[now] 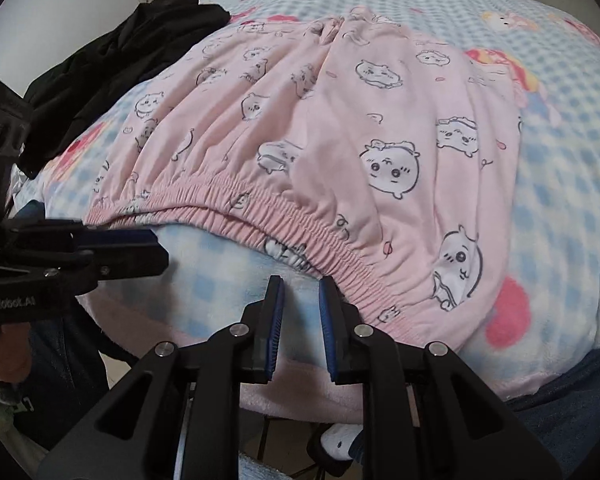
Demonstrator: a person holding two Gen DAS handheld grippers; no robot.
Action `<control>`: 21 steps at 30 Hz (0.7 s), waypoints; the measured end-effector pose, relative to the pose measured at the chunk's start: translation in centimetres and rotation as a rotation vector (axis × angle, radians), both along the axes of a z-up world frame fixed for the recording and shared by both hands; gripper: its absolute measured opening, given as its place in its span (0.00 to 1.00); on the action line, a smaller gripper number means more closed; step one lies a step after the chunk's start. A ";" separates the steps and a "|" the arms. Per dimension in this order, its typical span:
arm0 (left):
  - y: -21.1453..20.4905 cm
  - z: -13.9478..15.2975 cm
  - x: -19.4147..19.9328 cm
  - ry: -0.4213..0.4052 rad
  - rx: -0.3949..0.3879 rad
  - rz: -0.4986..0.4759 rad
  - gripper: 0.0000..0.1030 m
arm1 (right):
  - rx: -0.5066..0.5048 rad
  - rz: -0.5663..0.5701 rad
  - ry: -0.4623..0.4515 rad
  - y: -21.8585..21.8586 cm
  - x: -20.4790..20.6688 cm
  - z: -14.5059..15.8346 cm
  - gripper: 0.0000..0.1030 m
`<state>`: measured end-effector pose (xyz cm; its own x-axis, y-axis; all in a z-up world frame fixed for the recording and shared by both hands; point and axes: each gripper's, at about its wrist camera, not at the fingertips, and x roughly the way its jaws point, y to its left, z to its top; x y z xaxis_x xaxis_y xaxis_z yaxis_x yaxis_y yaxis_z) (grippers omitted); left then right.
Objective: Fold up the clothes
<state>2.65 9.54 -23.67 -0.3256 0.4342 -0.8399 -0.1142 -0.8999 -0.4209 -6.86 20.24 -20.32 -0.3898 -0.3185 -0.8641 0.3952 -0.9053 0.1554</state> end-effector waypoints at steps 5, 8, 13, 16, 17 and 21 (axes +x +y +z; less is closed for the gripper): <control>-1.3 0.1 0.4 0.011 -0.030 0.117 0.22 | 0.048 -0.089 0.056 1.9 0.0 0.8 0.15; -2.6 0.3 1.4 0.013 -0.044 0.168 0.22 | 0.059 -0.117 0.043 3.2 -0.4 0.7 0.14; -4.8 0.7 3.8 0.009 -0.003 0.209 0.22 | -0.010 -0.094 0.051 2.7 0.7 1.5 0.17; -6.7 1.7 5.0 0.048 -0.007 0.262 0.22 | -0.048 -0.113 0.059 3.4 1.5 2.3 0.17; -7.4 2.0 5.4 0.060 -0.009 0.282 0.22 | -0.047 -0.129 0.066 3.8 1.8 2.5 0.17; -10.1 2.1 5.7 0.061 -0.025 0.353 0.23 | -0.054 -0.242 0.057 6.0 2.2 2.7 0.17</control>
<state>8.32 -0.56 -21.61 -0.5020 0.2652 -0.8232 0.1815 -0.8983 -0.4001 -4.64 26.28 -17.66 -0.5077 -0.2551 -0.8229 0.1775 -0.9656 0.1899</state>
